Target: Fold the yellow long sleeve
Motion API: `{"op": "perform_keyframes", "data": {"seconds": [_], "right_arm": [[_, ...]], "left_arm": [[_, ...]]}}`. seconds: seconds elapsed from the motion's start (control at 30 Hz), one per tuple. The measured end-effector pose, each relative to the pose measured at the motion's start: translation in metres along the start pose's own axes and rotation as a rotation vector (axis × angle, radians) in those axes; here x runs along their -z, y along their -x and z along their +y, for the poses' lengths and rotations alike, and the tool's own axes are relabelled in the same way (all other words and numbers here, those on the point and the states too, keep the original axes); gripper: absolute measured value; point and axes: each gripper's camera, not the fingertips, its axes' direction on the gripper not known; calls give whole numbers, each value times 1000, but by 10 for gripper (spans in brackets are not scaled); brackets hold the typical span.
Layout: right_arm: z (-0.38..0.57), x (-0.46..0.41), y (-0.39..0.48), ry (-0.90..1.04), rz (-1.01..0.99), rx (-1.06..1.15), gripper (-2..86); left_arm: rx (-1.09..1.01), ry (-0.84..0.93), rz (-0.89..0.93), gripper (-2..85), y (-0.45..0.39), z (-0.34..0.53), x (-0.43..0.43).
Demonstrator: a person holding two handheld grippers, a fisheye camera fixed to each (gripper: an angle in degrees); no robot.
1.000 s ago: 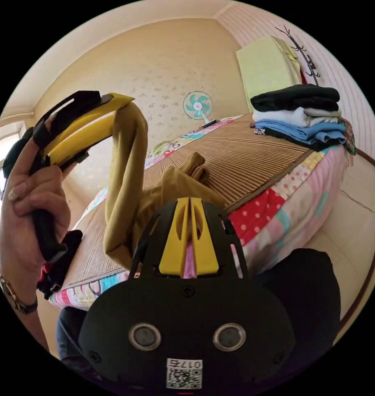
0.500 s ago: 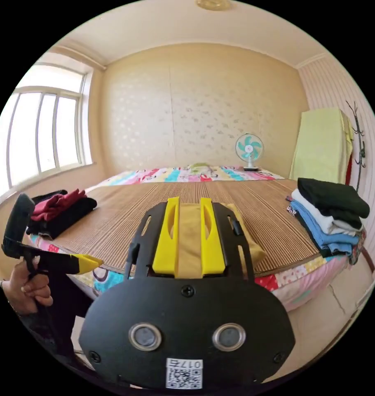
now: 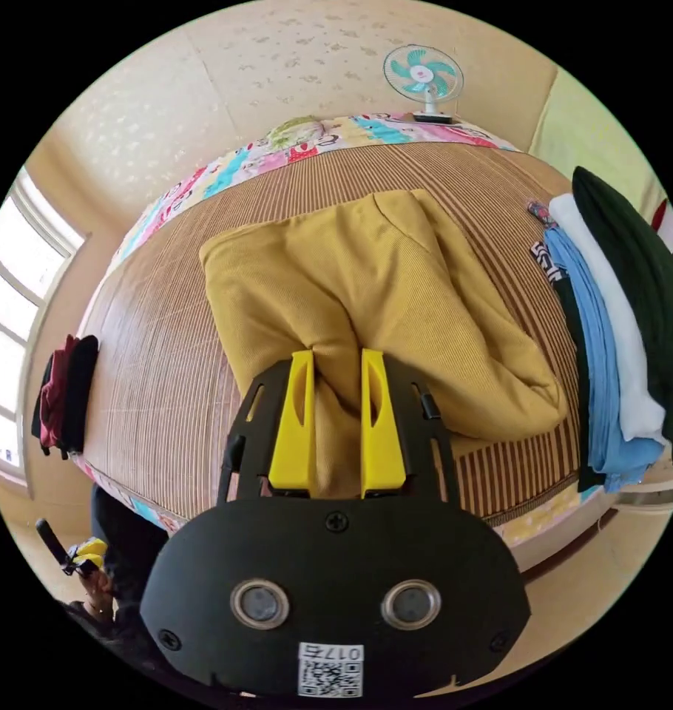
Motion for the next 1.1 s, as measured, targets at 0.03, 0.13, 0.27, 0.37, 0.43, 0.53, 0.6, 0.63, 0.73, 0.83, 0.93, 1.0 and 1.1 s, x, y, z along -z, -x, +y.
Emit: {"op": "perform_keyframes", "data": {"seconds": [0.03,0.13,0.27,0.37,0.43,0.53,0.6,0.63,0.73,0.83,0.93,1.0,1.1], "right_arm": [[-1,0,-16,1,28,50,93],[-5,-2,-33,73,334,86,85],[7,-30,-63,114,663,91,71],[14,-19,-92,12,438,-184,64],[14,-4,-83,-32,346,-318,52],[30,15,-29,-288,255,-177,44],[32,10,0,-335,158,-46,54],[25,-4,14,-275,142,2,66],[-5,-63,26,-60,308,30,77],[-24,-93,27,-106,345,10,76],[-60,-113,26,-130,322,-70,75],[-85,-125,28,-126,333,-82,73],[-126,-143,29,-126,348,-97,70]], "left_arm": [[31,-1,-3,87,8,8,6],[97,4,-13,87,25,26,18],[147,-40,-27,83,36,43,39],[164,-61,-35,82,38,43,52],[166,-78,-40,81,35,40,61],[129,-112,-79,81,23,37,79],[115,-131,-117,81,18,38,90],[119,-143,-141,81,17,40,97],[161,-153,-192,80,19,47,110],[200,-134,-227,80,19,52,116],[244,-141,-292,80,15,58,119],[271,-139,-314,80,12,60,117],[319,-143,-346,80,3,62,113]]}}
